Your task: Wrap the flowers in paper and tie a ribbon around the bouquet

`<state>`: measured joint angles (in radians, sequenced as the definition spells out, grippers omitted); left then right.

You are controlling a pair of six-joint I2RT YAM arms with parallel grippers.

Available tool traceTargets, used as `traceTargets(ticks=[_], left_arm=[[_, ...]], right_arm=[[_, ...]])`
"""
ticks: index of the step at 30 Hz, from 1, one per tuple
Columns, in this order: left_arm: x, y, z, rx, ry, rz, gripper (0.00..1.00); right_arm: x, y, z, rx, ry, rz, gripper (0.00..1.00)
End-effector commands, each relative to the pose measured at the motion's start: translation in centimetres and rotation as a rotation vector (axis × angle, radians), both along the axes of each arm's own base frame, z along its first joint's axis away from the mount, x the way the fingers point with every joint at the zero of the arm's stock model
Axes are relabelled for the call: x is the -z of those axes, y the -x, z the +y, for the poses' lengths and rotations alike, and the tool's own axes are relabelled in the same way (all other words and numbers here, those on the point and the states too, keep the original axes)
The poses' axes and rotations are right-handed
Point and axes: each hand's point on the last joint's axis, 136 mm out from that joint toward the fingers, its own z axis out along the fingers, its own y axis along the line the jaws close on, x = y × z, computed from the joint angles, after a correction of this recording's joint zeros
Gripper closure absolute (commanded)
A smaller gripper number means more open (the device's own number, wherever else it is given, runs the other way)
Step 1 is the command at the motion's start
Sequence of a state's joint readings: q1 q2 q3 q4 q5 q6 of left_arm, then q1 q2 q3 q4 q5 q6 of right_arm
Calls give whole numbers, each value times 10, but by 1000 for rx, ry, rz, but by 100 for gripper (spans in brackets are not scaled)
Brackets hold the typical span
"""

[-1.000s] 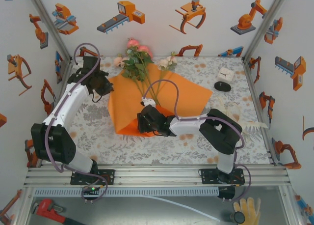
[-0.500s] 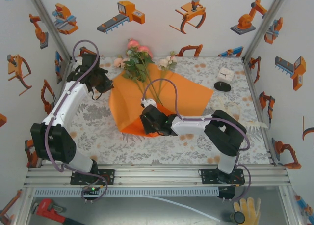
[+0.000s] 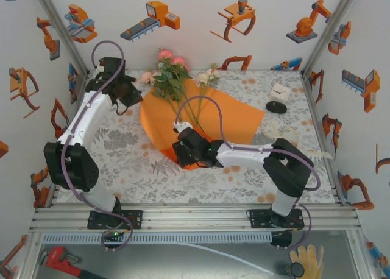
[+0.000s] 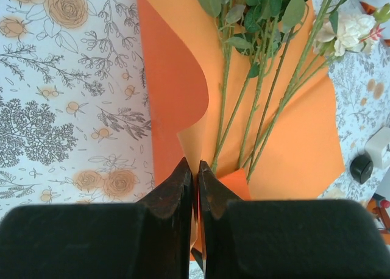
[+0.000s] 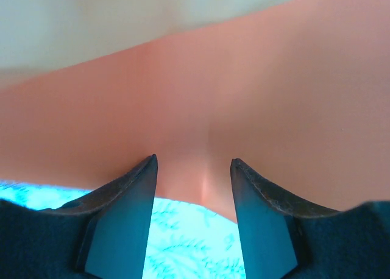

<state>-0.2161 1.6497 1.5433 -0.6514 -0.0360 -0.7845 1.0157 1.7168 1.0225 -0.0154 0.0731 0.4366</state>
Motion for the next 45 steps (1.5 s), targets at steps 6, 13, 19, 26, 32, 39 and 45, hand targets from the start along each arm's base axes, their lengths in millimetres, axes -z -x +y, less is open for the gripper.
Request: traceTargets(ticks=[6,13,19,26,32,39,45], left_arm=[[-4,-4,-1,-10,12,-5,85],[-9,-10,3,-29,4,-19,85],[-8,-10,4,-31,1,-11,84],[-5,-12,1,-25,11,-6,85],[-8,-15,1,-24,12,-15,84],[-9,-17,3,-33,12,-17,84],[-9,-18,5,-51,30,-22,83]], right_arm=[[-50,29,-19,9,-157,12,49],[-46,55,14,-96,-139,-110,43],[-34,21,24,0,32,-266,43],[-33,11,21,40,85,-293,51],[-38,18,24,11,31,-281,49],[-38,15,49,-5,-51,-260,50],[-24,0,41,49,34,-297,62]])
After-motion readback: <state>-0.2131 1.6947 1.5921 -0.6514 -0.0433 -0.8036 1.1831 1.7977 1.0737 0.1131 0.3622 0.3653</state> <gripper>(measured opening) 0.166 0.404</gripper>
